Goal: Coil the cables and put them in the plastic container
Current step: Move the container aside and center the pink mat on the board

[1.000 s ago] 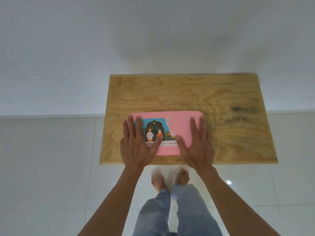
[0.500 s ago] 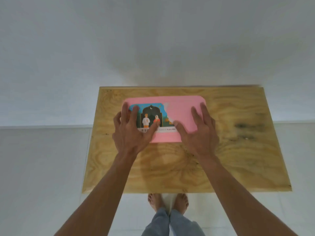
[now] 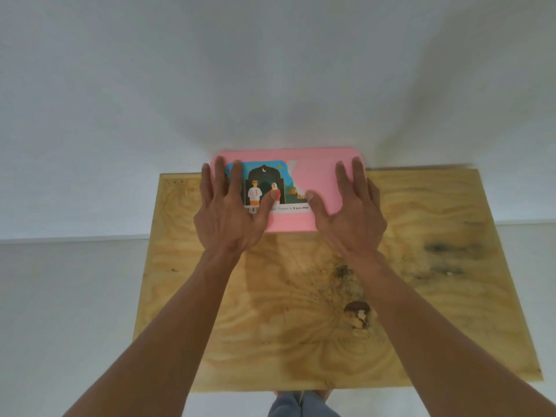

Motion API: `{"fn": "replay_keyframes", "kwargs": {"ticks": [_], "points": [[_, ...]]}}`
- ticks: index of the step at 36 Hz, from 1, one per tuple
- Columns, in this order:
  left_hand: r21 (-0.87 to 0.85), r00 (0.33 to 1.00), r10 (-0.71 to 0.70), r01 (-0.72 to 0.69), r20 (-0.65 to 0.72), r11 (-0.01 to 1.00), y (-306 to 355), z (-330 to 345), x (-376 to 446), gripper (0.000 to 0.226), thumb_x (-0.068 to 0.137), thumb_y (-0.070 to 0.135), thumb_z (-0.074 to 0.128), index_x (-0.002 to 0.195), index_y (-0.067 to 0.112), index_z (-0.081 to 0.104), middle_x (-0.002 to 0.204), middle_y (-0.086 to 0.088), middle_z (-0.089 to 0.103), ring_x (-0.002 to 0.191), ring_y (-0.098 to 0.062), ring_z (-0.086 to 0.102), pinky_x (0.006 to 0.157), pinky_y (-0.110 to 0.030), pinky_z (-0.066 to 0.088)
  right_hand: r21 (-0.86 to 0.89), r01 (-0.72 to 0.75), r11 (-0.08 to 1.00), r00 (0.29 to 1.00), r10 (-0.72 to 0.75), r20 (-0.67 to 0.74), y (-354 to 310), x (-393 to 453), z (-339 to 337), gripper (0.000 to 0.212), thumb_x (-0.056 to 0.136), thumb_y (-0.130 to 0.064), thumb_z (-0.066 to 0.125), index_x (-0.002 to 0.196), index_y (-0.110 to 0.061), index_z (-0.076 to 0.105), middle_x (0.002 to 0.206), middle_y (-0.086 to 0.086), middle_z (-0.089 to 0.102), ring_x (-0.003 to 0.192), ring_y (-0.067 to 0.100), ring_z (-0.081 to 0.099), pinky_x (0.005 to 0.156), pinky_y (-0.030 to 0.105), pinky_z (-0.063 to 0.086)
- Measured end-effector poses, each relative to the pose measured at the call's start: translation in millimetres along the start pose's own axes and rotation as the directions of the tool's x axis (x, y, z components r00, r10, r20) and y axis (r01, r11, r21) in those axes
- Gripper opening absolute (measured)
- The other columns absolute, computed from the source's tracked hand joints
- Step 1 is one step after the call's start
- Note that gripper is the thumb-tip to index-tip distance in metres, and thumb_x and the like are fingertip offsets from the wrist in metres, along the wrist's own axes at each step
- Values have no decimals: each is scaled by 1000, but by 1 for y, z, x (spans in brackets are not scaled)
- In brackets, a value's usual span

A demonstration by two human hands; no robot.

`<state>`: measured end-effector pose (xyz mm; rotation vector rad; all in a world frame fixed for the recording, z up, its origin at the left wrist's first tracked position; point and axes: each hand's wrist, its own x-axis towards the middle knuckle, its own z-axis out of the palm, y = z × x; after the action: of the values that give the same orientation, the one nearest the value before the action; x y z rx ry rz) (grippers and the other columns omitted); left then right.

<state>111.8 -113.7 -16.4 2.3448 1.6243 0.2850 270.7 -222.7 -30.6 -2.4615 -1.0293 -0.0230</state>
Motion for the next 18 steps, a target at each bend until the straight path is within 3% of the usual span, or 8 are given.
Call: {"fn": "replay_keyframes", "kwargs": {"ticks": [2,5,14,18], "points": [[17,999,31,-31,-20,999,-1,3,0,87,89,78,37,157,24,26,168,4,12,155,-15,0,103,-45,46,-17,12,1000,1000,-12,-10,2,0,3,74,85,-68,51,147,-27,43,159,-2,34,140,33,39,96,43,50],[32,998,65,-65,-18,997,-6,8,2,90,91,77,33,157,16,26,167,0,16,155,-17,4,114,-49,36,-34,24,999,1000,-23,18,3,0,3,75,87,-69,44,149,-27,39,161,-2,30,144,32,33,100,43,47],[80,993,90,-97,78,992,-6,6,2,86,96,72,23,160,16,10,169,-2,4,155,-20,-5,122,-57,10,-71,39,997,988,-27,150,1,-1,-4,76,93,-67,37,155,-24,26,165,0,18,150,34,18,104,50,44],[174,985,87,-113,149,978,-1,-2,1,88,95,74,13,160,14,2,169,-4,-2,154,-23,-11,119,-61,-4,-91,9,996,942,22,335,-2,5,-14,78,94,-71,27,157,-30,5,166,-5,-5,153,30,-4,114,62,24]]}}
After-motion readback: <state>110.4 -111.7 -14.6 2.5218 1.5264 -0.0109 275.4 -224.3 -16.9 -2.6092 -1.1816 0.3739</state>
